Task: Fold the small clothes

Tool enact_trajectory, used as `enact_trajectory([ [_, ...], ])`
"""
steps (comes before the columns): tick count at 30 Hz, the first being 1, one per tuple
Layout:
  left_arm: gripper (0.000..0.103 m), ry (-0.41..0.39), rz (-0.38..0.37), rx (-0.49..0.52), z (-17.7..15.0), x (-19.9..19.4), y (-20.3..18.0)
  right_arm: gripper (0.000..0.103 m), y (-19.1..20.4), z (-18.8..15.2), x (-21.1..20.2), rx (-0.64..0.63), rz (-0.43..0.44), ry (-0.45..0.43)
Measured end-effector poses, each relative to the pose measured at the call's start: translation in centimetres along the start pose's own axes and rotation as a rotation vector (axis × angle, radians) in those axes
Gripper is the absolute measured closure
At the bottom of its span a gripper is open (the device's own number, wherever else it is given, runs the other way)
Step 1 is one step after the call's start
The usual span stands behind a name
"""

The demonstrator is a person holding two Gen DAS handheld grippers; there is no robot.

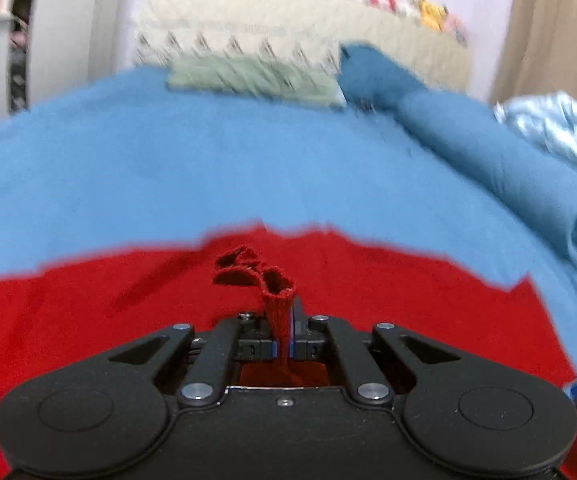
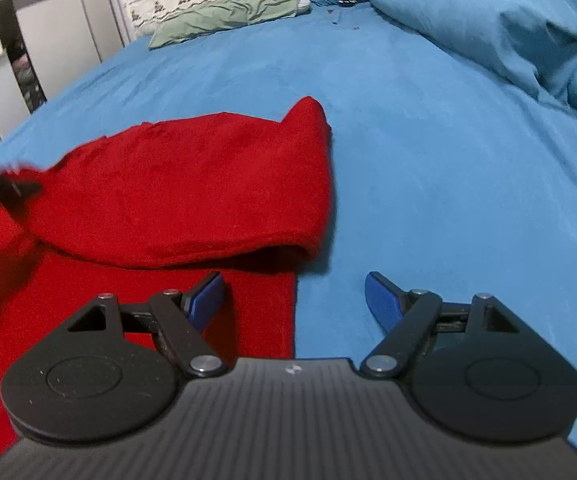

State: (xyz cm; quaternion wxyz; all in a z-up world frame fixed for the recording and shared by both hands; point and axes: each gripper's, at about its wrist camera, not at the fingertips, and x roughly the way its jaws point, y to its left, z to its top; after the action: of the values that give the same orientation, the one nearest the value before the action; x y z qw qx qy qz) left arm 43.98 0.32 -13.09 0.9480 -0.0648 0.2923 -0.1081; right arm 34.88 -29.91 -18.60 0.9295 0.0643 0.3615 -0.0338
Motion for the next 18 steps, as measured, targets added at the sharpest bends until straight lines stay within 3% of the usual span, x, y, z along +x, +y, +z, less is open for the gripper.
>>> enact_trajectory([
  [4, 0.098, -0.102, 0.082, 0.009, 1.3, -3.4, 2.7, 0.01, 1.7, 0.4, 1.0, -0.096, -0.057, -0.004],
  [7, 0.098, -0.076, 0.124, 0.005, 0.7, -3.3, 5.0, 0.01, 3.0, 0.7, 1.8, -0.15, -0.083, -0.004],
  [11, 0.098, -0.024, 0.116, -0.051, -0.7, -2.1, 7.1, 0.012, 3.6, 1.4, 2.6, -0.176, -0.12, 0.0],
  [15, 0.098, -0.037, 0.134, -0.069, -1.4, -2.2, 8.3, 0.013, 2.0, 1.9, 2.6, -0.162, -0.212, 0.003],
  [18, 0.097, 0.024, 0.138, -0.069, -2.2, -1.7, 9.2, 0.012, 0.3, 1.7, 2.6, -0.136, -0.195, 0.036],
])
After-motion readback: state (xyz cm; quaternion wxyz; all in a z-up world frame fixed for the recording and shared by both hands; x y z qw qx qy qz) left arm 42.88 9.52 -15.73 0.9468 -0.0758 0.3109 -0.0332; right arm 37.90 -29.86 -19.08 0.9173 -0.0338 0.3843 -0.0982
